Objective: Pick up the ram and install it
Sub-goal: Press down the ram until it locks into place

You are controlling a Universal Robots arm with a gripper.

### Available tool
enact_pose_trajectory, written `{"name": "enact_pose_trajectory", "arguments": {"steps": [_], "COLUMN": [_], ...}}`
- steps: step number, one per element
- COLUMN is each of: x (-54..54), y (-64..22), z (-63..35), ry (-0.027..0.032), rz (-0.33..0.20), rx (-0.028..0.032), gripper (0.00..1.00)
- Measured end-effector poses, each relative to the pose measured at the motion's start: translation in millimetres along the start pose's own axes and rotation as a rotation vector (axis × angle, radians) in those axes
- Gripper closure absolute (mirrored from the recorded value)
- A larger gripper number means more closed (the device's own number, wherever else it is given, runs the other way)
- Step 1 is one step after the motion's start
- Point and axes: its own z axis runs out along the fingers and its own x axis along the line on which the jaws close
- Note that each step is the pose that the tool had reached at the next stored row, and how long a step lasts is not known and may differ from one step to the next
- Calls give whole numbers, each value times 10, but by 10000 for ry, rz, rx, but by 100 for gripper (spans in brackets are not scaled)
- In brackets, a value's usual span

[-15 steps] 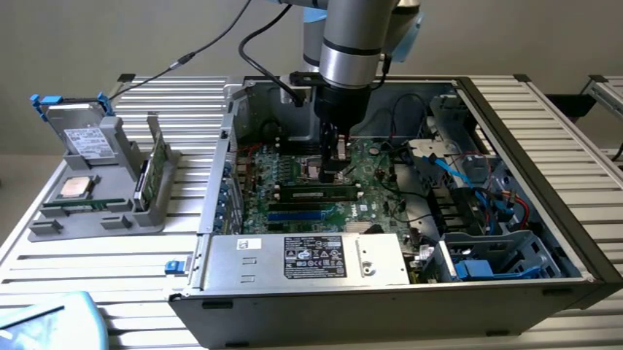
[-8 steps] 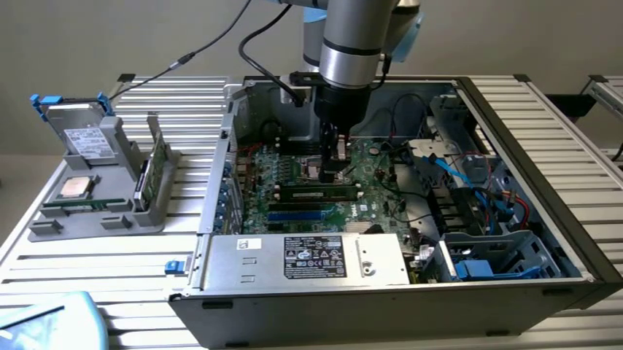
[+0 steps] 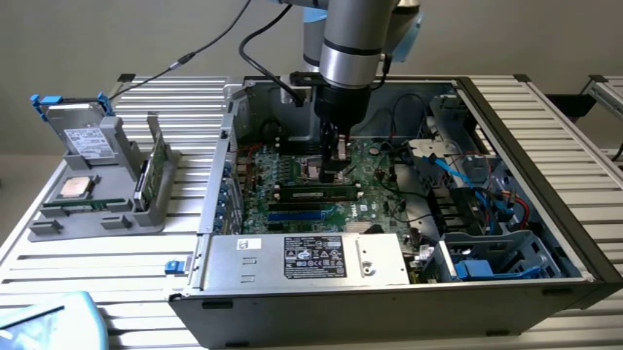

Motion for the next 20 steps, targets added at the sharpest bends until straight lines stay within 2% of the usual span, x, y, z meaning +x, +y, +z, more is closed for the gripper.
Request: {"name": "enact_pose_trajectory", "arguments": {"steps": [9, 11, 16, 20], "x": [22, 22, 17, 12], "y": [-251, -252, -257, -260], "z": [-22, -18, 29, 65], "ry": [-15, -16, -12, -12], "rz": [-6, -6, 4, 7], "rx": [-4, -3, 89, 98], "gripper": [90, 90, 90, 90]}}
